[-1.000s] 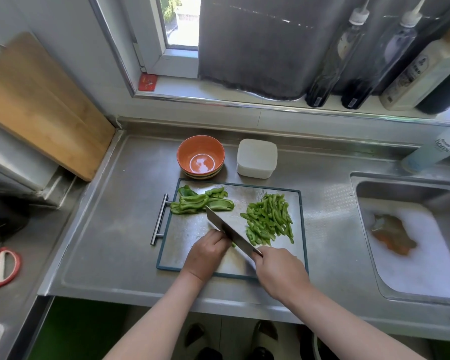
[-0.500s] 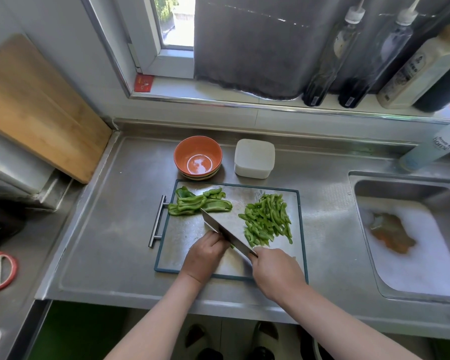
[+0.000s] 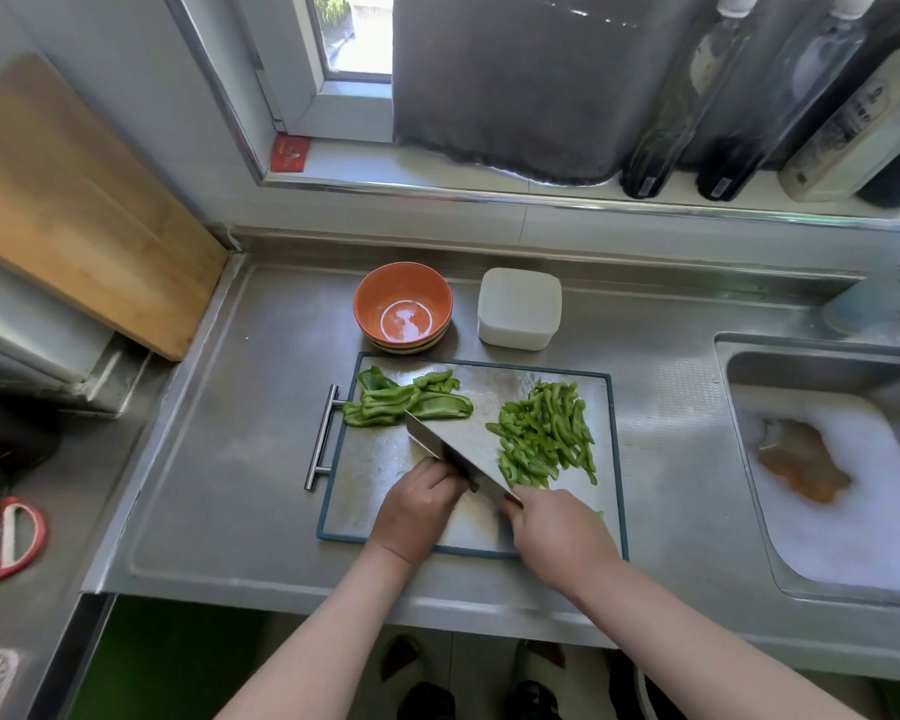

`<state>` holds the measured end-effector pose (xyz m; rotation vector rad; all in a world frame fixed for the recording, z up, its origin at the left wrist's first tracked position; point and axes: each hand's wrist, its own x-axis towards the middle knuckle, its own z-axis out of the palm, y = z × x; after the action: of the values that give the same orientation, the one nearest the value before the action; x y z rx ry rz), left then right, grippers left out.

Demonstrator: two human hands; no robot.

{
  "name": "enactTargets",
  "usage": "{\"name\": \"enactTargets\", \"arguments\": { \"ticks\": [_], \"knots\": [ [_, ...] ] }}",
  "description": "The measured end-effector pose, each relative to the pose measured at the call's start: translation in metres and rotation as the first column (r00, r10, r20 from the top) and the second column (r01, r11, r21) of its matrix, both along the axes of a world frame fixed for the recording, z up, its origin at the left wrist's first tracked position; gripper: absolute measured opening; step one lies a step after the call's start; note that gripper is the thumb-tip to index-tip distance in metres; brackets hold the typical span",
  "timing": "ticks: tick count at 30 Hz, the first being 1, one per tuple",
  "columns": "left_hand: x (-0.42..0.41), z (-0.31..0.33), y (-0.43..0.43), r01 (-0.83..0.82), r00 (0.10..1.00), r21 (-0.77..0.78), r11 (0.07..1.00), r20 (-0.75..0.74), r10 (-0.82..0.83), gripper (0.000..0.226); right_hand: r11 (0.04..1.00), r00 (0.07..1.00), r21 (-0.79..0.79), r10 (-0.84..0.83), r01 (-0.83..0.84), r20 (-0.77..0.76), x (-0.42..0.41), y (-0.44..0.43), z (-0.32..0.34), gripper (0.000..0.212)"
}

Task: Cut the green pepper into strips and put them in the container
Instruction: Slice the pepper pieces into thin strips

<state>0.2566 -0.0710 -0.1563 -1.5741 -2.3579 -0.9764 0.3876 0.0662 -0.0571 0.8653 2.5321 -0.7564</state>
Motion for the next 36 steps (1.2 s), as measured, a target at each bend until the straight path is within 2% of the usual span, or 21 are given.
{"name": "enactTargets", "arguments": {
  "ticks": [6,12,15,17,21,23,25,26,27,28,29,31,32,34,36],
  "knots": [
    [0.002,0.005,0.004,-0.063,0.993,-0.019,0.998,0.097,0.064,0.013,0.998,0.999,-0.045,-0.034,0.035,0.014,-0.014,0.014,0.009,0.039],
    [0.001,0.016,0.03,-0.171,0.925,-0.199,0.965,0.304,0.227,0.007,0.997,0.996,-0.02,-0.076,0.075,-0.04,-0.009,0.036,0.022,0.043],
    [0.004,0.031,0.054,-0.154,0.826,-0.322,0.934,0.477,0.301,0.009,0.996,0.995,-0.008,-0.084,0.084,-0.058,-0.007,0.05,0.029,0.043],
    [0.002,0.039,0.059,-0.194,0.74,-0.346,0.918,0.563,0.368,0.014,0.997,0.995,0.007,-0.074,0.074,-0.07,-0.007,0.057,0.033,0.044],
    [-0.01,0.057,0.031,-0.393,0.666,-0.316,0.864,0.55,0.504,0.018,0.999,0.994,0.03,-0.022,0.026,-0.109,-0.007,0.055,0.039,0.042],
    [-0.016,0.067,0.011,-0.574,0.571,-0.26,0.777,0.553,0.607,0.019,0.994,0.991,0.094,0.062,-0.051,-0.117,-0.008,0.052,0.04,0.04],
    [-0.028,0.076,-0.009,-0.76,0.405,-0.205,0.617,0.593,0.696,0.022,0.973,0.977,0.184,0.164,-0.138,-0.134,-0.008,0.049,0.037,0.027],
    [-0.035,0.081,-0.017,-0.808,0.344,-0.19,0.558,0.617,0.708,0.022,0.957,0.967,0.23,0.213,-0.178,-0.14,-0.007,0.049,0.036,0.019],
    [-0.042,0.087,-0.023,-0.816,0.324,-0.19,0.546,0.633,0.704,0.022,0.939,0.957,0.269,0.258,-0.215,-0.135,-0.006,0.049,0.036,0.012],
    [-0.049,0.093,-0.027,-0.785,0.349,-0.202,0.585,0.636,0.688,0.022,0.921,0.948,0.299,0.296,-0.251,-0.116,-0.006,0.049,0.036,0.011],
    [-0.054,0.1,-0.027,-0.711,0.414,-0.225,0.666,0.631,0.656,0.02,0.902,0.939,0.324,0.33,-0.285,-0.092,-0.005,0.049,0.038,0.013],
    [-0.055,0.113,-0.016,-0.431,0.573,-0.303,0.85,0.636,0.517,0.014,0.871,0.922,0.363,0.38,-0.332,-0.069,-0.004,0.048,0.041,0.014],
    [-0.052,0.117,-0.006,-0.261,0.623,-0.357,0.897,0.648,0.438,0.011,0.858,0.914,0.378,0.4,-0.349,-0.063,-0.004,0.048,0.042,0.011],
    [-0.041,0.12,0.017,-0.001,0.675,-0.469,0.883,0.652,0.347,0.009,0.84,0.901,0.392,0.43,-0.375,-0.06,-0.004,0.046,0.045,0.008],
    [-0.03,0.117,0.038,0.12,0.703,-0.525,0.842,0.644,0.301,0.013,0.842,0.898,0.388,0.434,-0.376,-0.07,-0.002,0.045,0.048,0.01]
  ]
}}
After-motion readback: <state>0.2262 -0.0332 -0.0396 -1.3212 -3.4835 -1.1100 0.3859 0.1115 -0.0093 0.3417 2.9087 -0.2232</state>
